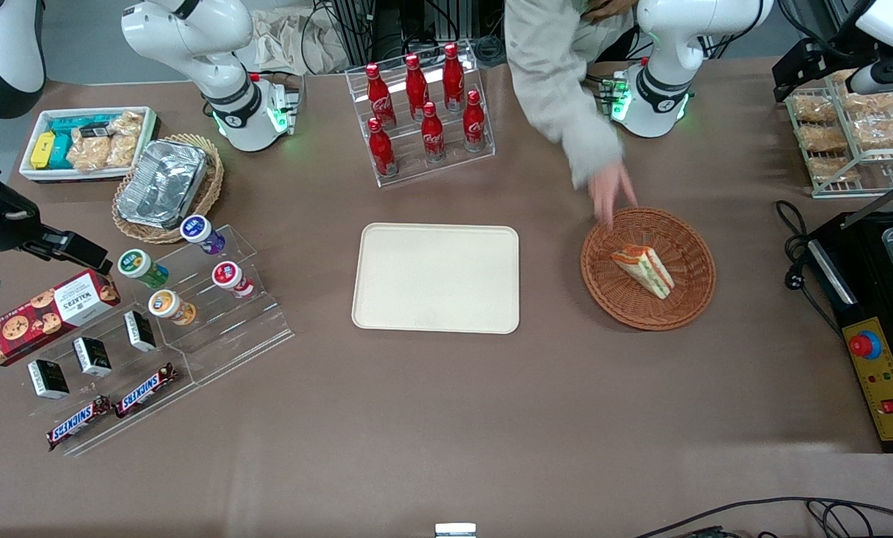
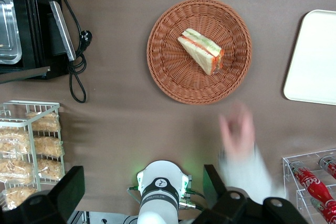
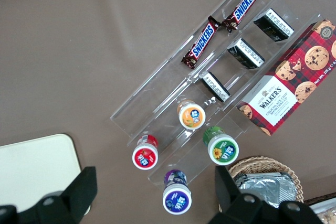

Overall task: Place sandwich from basket to tray
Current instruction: 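Move the left gripper over the wrapped sandwich in the wicker basket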

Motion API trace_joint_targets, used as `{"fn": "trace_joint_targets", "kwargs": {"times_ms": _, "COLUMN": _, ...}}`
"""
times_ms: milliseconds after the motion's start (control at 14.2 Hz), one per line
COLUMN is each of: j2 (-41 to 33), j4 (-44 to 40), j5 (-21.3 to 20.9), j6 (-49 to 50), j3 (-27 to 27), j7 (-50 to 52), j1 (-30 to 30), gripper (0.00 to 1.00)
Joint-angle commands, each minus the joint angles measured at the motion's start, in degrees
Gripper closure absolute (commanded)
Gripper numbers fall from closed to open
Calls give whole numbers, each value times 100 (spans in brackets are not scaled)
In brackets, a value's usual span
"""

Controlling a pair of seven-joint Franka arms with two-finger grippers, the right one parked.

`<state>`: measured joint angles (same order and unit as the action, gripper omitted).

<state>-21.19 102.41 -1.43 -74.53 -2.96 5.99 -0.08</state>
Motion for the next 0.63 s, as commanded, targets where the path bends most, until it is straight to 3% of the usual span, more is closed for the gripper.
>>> {"fn": "trace_joint_targets", "kwargs": {"times_ms": 0, "j2": 106, "j4": -177, "j5": 29, "j6": 18, "j3": 23, "j7": 16, "j1": -45, "gripper": 0}}
{"fn": "trace_joint_targets", "kwargs": {"times_ms": 351, "j2": 510, "j4": -55, "j5": 186, "j6": -183, "j3": 32, "j7": -1, "j1": -27, "gripper": 0}}
{"fn": "trace_joint_targets", "kwargs": {"times_ms": 561, "j2": -5, "j4": 1276, "j5": 354, "j6": -1173, "j3": 32, "j7": 60, "j1": 70, "gripper": 0}}
